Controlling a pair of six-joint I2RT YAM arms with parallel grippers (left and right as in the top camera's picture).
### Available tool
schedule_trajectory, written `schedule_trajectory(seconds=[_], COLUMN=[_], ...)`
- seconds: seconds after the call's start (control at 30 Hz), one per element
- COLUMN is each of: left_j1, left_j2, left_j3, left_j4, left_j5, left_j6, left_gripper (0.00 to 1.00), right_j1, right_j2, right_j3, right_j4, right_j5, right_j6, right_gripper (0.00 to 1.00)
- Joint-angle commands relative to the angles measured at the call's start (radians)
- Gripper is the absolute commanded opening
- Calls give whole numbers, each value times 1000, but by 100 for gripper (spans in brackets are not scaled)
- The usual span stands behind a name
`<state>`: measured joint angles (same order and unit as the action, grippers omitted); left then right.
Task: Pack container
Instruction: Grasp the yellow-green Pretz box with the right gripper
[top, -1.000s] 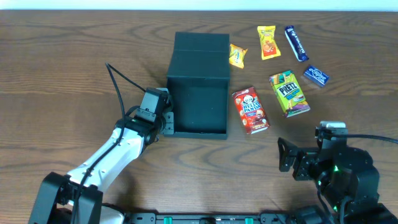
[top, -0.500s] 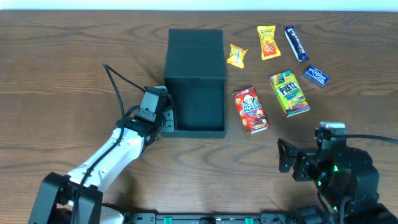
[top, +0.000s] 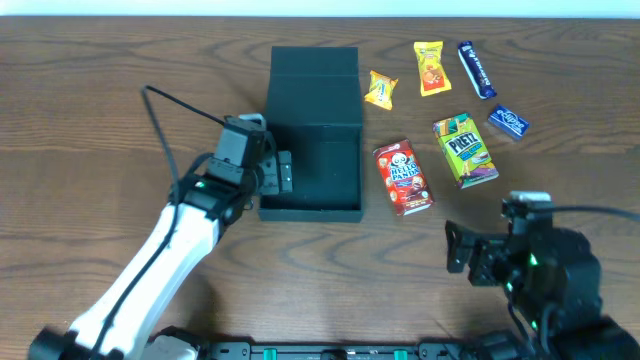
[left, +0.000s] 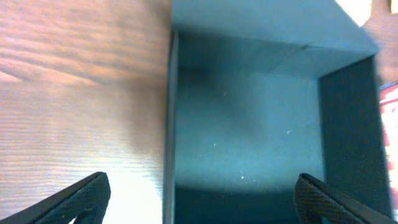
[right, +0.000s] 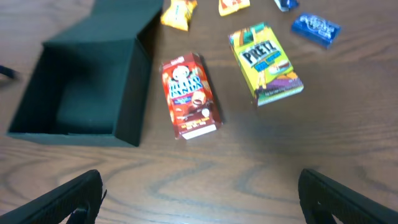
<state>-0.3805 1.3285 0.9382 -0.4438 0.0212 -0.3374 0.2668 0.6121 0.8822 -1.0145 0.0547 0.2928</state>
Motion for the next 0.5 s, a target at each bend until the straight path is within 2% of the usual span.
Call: schedule_trajectory(seconds=[0.0,0.23,0.47], left_j1=[3,9,9], left_j2=[-80,-263,-356], left_j3=[44,45,45], left_j4=[-59,-193,-260], left_j5=[-80,-80,-29], left_j6=[32,38,38], left_gripper=[95,95,95], right_j1=[-6,-35,-216], right_j2=[103,345,568], right_j3=[14,18,77], right_j4=[14,134,175], right_j5=[17,24,-26], right_j6=[-41,-115,-261], right_gripper=[99,99,99])
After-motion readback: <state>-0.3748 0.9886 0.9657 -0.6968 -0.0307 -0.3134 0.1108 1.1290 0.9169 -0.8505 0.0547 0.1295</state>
